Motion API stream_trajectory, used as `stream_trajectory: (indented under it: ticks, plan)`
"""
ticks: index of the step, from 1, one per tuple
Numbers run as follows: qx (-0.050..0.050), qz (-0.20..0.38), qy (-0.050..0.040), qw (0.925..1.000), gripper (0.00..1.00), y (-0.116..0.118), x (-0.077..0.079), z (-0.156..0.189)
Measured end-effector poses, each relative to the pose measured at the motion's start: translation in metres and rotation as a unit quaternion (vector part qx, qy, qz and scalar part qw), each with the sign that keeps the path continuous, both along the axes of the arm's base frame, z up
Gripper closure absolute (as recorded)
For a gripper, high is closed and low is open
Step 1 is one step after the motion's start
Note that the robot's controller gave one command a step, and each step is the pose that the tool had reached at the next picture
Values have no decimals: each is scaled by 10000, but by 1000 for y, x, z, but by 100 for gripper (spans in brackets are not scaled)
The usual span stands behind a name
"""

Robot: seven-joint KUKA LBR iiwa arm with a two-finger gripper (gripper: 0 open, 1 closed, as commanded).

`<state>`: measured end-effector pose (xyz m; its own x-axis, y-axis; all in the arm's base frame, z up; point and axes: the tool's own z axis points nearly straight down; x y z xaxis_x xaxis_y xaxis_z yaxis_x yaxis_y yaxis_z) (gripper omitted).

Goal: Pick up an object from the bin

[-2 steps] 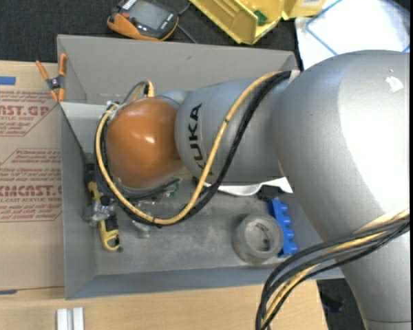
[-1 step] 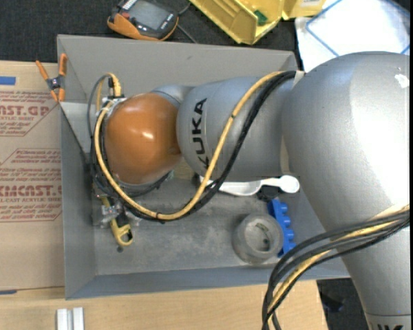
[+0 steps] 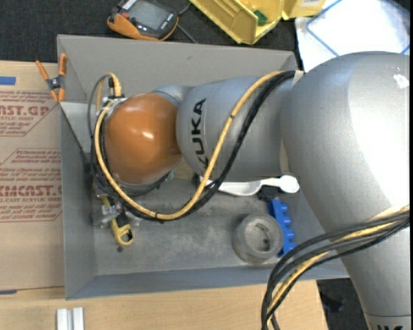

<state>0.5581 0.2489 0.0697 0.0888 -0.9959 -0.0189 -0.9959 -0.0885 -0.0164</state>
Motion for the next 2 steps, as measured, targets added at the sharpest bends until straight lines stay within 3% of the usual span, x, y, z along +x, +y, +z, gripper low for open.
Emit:
stream_trajectory:
  ticks: [1, 2]
  plan:
    - [21, -11, 1, 10000, 100, 2, -1, 59]
    - [6, -12, 45, 10000, 100, 1, -3, 80]
